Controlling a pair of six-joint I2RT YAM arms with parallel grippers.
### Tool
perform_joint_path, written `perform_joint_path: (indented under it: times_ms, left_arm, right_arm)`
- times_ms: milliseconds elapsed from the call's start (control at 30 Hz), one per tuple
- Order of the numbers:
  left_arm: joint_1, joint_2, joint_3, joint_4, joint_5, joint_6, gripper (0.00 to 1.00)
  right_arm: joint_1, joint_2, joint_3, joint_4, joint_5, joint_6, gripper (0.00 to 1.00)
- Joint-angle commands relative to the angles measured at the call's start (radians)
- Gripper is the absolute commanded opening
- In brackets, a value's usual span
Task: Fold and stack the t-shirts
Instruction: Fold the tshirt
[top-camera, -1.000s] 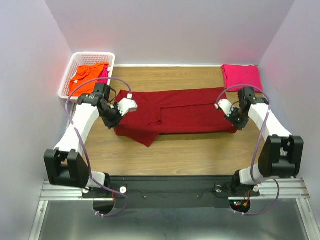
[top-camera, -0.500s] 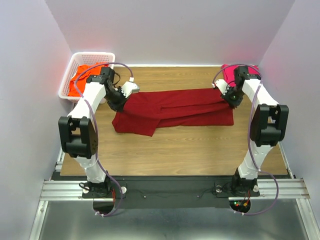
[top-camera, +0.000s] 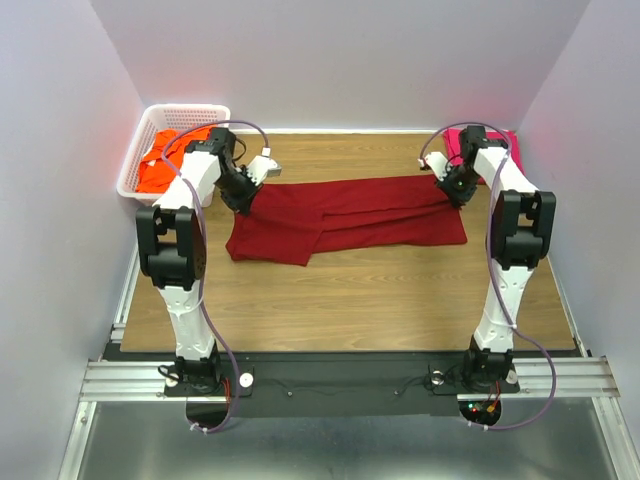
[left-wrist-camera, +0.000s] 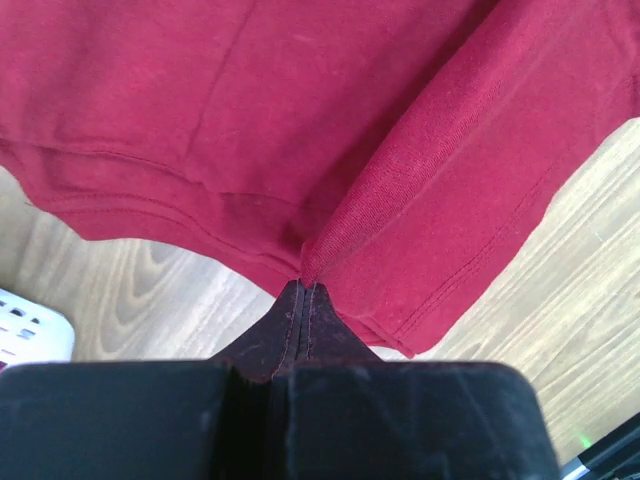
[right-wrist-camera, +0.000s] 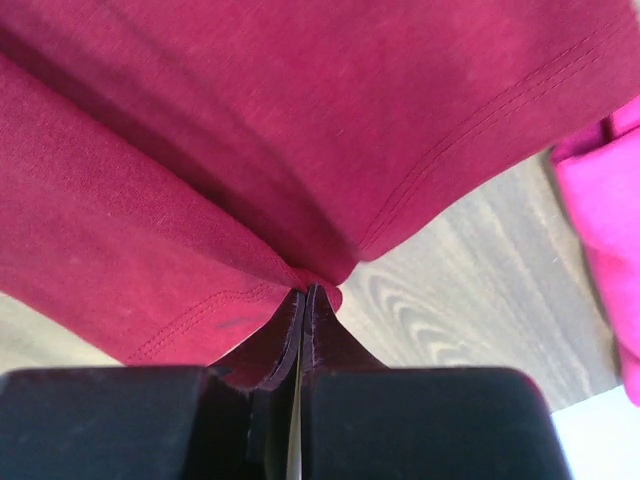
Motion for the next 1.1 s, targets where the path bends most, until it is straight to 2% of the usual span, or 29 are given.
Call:
perform_joint_path:
  times_ms: [0, 467, 833, 900, 933, 967, 1033, 1067]
  left_arm:
    - [0.013, -0.003, 0.069, -0.027, 0.008, -0.005, 0.0]
    - [0.017, 0.069, 0.088, 0.033, -0.01, -0.049, 0.0]
    - [0.019, 0.072, 0.082, 0.082, -0.038, -0.081, 0.0]
    - [0.019, 0.071, 0.071, 0.094, -0.05, -0.089, 0.01]
    - [0.019, 0.074, 0.069, 0.103, -0.064, -0.098, 0.07]
    - [0.019, 0.077, 0.071, 0.106, -0.072, -0.12, 0.19]
    - [0.026, 0.071, 0.077, 0.11, -0.075, -0.141, 0.27]
    - [0.031, 0.052, 0.079, 0.111, -0.072, -0.153, 0.31]
  right_arm:
    - [-0.004, 0.015, 0.09, -0.011, -0.013, 0.011, 0.01]
    - [0.007, 0.128, 0.219, -0.005, -0.004, 0.04, 0.01]
    - [0.016, 0.138, 0.214, 0.038, 0.004, 0.081, 0.01]
    - [0.016, 0.134, 0.21, 0.044, 0.004, 0.093, 0.1]
    - [0.018, 0.136, 0.214, 0.046, 0.007, 0.098, 0.23]
    - [0.016, 0.134, 0.219, 0.044, 0.017, 0.116, 0.28]
    - [0.015, 0.121, 0.228, 0.044, 0.033, 0.141, 0.33]
    - [0.006, 0.113, 0.233, 0.044, 0.034, 0.153, 0.4]
